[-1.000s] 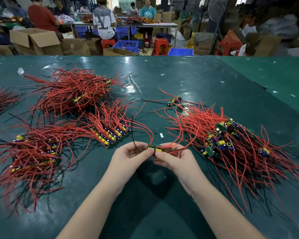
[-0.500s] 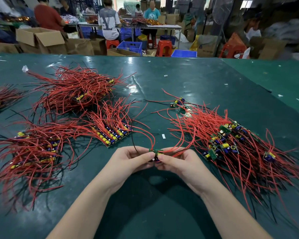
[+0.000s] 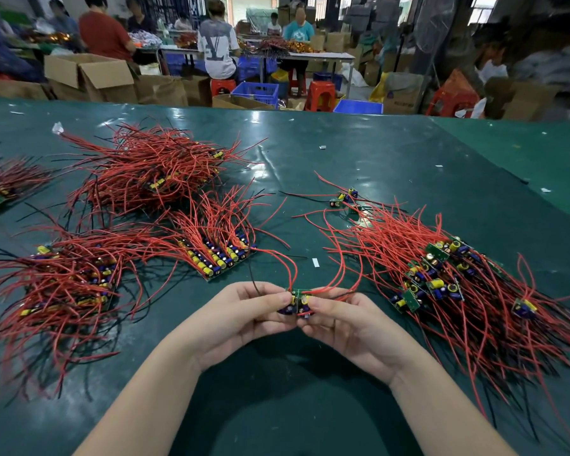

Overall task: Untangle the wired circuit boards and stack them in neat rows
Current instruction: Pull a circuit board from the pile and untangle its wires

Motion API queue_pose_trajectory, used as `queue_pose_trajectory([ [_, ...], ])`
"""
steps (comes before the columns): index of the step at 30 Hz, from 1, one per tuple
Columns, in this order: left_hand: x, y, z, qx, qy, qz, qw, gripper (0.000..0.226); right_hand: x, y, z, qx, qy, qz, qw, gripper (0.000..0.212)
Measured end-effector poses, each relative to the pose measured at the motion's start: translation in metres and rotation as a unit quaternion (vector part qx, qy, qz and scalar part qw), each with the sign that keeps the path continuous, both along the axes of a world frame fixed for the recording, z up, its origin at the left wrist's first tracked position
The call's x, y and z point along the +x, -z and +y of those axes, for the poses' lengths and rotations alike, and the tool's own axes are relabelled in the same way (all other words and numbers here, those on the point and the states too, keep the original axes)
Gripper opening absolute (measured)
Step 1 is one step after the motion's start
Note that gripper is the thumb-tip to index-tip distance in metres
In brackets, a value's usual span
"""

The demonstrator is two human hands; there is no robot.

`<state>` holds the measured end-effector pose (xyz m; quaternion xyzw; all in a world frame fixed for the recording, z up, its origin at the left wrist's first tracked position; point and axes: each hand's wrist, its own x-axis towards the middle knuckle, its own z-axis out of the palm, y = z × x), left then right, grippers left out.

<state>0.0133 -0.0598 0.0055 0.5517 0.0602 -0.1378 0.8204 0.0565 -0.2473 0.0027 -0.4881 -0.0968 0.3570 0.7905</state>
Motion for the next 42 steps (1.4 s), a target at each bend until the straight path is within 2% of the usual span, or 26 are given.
queue_pose_trajectory([
  [3, 0.000, 0.000, 0.000, -0.013, 0.011, 0.014, 1.000, 0.003, -0.001, -0.001, 0.000, 0.005, -0.008, 0.021, 1.000, 0.008],
  [7, 0.001, -0.001, 0.002, -0.054, 0.043, 0.021, 0.997, 0.009, 0.000, -0.002, -0.001, 0.023, -0.013, 0.058, 0.998, 0.008],
  [10, 0.002, -0.002, 0.004, -0.079, 0.017, 0.022, 0.997, 0.003, 0.000, -0.002, -0.001, 0.031, -0.004, 0.071, 0.997, 0.005],
  [13, 0.007, -0.006, 0.007, -0.103, -0.082, 0.037, 0.991, 0.010, 0.003, -0.003, 0.000, 0.029, 0.063, 0.097, 0.993, 0.008],
  [17, 0.015, -0.006, 0.023, -0.125, -0.293, 0.028, 0.948, 0.007, 0.010, -0.004, -0.004, 0.033, 0.162, 0.107, 0.980, 0.019],
  [21, 0.015, 0.000, 0.041, 0.010, -0.462, -0.031, 0.886, 0.013, 0.011, -0.003, -0.004, 0.020, 0.195, 0.053, 0.979, 0.015],
  [23, 0.016, 0.003, 0.044, 0.116, -0.478, -0.055, 0.869, 0.014, 0.011, -0.001, -0.003, 0.015, 0.197, 0.017, 0.980, 0.017],
  [25, 0.017, 0.008, 0.046, 0.270, -0.459, -0.042, 0.845, 0.009, 0.010, -0.001, -0.002, 0.006, 0.187, -0.012, 0.982, 0.018],
  [26, 0.017, 0.010, 0.047, 0.359, -0.444, -0.024, 0.821, 0.016, 0.009, 0.001, -0.001, -0.005, 0.181, -0.026, 0.983, 0.018],
  [27, 0.017, 0.014, 0.048, 0.429, -0.438, -0.001, 0.790, 0.038, 0.008, 0.001, 0.000, -0.020, 0.175, -0.038, 0.984, 0.016],
  [29, 0.015, 0.012, 0.046, 0.509, -0.461, 0.015, 0.727, 0.065, 0.006, 0.003, 0.002, -0.051, 0.164, -0.058, 0.984, 0.003],
  [32, 0.008, 0.006, 0.035, 0.579, -0.508, -0.081, 0.633, 0.072, 0.004, 0.006, 0.006, -0.078, 0.161, -0.084, 0.980, 0.010],
  [33, 0.006, 0.004, 0.030, 0.591, -0.508, -0.146, 0.609, 0.066, 0.002, 0.006, 0.007, -0.084, 0.160, -0.096, 0.979, 0.011],
  [34, 0.005, 0.002, 0.026, 0.590, -0.491, -0.212, 0.605, 0.057, 0.001, 0.006, 0.008, -0.089, 0.156, -0.112, 0.977, 0.013],
  [35, 0.005, 0.001, 0.021, 0.574, -0.448, -0.276, 0.628, 0.046, 0.000, 0.007, 0.009, -0.095, 0.153, -0.126, 0.976, 0.015],
  [37, 0.005, 0.002, 0.009, 0.510, -0.318, -0.349, 0.719, 0.032, -0.002, 0.007, 0.011, -0.109, 0.148, -0.153, 0.971, 0.021],
  [40, 0.004, 0.008, -0.008, 0.404, -0.148, -0.292, 0.854, 0.029, -0.003, 0.009, 0.015, -0.126, 0.140, -0.185, 0.965, 0.023],
  [42, 0.004, 0.010, -0.016, 0.331, -0.095, -0.243, 0.907, 0.030, -0.004, 0.011, 0.016, -0.140, 0.133, -0.214, 0.958, 0.023],
])
